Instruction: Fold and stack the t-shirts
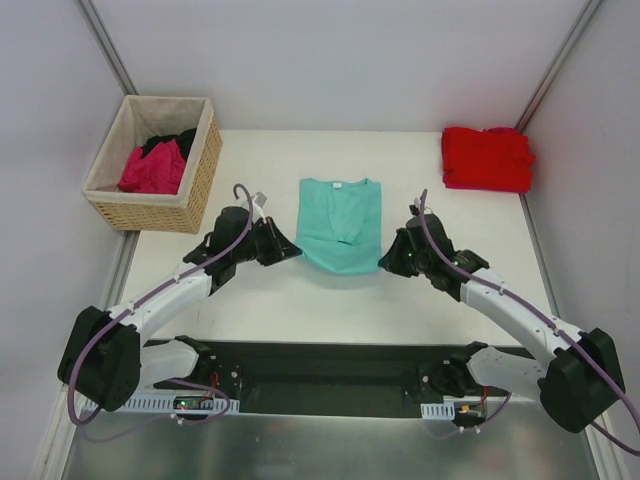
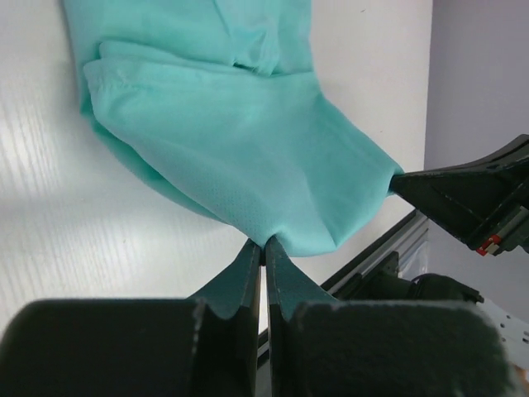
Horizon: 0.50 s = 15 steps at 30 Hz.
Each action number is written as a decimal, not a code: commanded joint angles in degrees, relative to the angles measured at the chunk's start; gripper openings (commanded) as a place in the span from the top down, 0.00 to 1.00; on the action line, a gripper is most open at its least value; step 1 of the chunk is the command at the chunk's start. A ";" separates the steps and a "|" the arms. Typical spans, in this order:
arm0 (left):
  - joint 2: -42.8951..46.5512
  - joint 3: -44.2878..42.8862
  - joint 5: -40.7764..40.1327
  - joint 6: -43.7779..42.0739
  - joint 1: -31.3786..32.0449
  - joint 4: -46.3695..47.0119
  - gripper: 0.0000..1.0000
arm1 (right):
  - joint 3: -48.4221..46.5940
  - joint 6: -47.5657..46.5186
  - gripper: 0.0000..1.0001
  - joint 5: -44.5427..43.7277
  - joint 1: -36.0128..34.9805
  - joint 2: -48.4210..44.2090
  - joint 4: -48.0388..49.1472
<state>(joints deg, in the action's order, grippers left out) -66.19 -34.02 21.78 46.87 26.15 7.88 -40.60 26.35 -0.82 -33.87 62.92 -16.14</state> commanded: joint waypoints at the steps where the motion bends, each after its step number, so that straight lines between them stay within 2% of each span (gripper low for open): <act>1: -2.70 -6.05 -0.60 -2.31 -1.36 -1.11 1.00 | -5.45 -2.88 0.99 0.20 1.69 1.59 -2.14; 15: -9.38 -15.72 1.16 -3.28 -3.56 -1.90 1.00 | -17.40 -6.57 0.99 5.30 8.64 8.97 -3.81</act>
<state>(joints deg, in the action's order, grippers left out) -73.47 -46.00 22.17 45.34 23.57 6.42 -53.21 21.98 2.28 -26.89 69.21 -19.42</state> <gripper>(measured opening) 0.009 0.015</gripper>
